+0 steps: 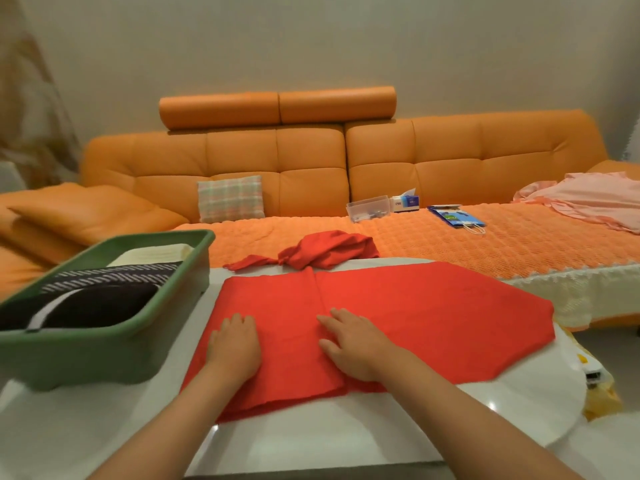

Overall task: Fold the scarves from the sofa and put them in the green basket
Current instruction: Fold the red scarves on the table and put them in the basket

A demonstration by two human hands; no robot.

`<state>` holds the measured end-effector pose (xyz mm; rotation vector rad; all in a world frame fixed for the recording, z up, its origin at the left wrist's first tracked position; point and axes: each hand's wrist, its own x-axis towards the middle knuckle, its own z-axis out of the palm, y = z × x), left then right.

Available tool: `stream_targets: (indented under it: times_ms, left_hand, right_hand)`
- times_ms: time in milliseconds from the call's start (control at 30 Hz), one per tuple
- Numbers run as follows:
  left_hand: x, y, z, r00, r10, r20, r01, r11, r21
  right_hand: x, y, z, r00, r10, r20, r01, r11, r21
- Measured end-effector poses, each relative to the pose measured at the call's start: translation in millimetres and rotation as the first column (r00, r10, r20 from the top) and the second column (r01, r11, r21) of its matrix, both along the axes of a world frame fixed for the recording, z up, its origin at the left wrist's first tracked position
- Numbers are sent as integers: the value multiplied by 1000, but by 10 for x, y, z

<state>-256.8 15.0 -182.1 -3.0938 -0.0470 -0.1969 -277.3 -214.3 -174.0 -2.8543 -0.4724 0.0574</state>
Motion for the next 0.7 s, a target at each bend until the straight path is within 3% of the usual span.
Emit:
stream_targets:
  times_ms: [200, 267, 400, 700]
  left_hand:
    - [-188, 426, 18, 967, 254, -21, -255, 964, -77]
    - [-213, 514, -4, 961, 272, -57, -275, 960, -47]
    - [-296, 648, 79, 980, 192, -55, -200, 952, -230]
    - [-321, 869, 444, 978, 80, 190, 30, 857, -515]
  right_hand:
    - [-121, 388, -147, 999, -2, -36, 0, 997, -76]
    - [-141, 403, -151, 999, -26, -44, 23, 997, -74]
    - [-189, 453, -144, 995, -72, -67, 66, 994, -83]
    - [-364, 1177, -151, 986, -30, -164, 25, 999, -35]
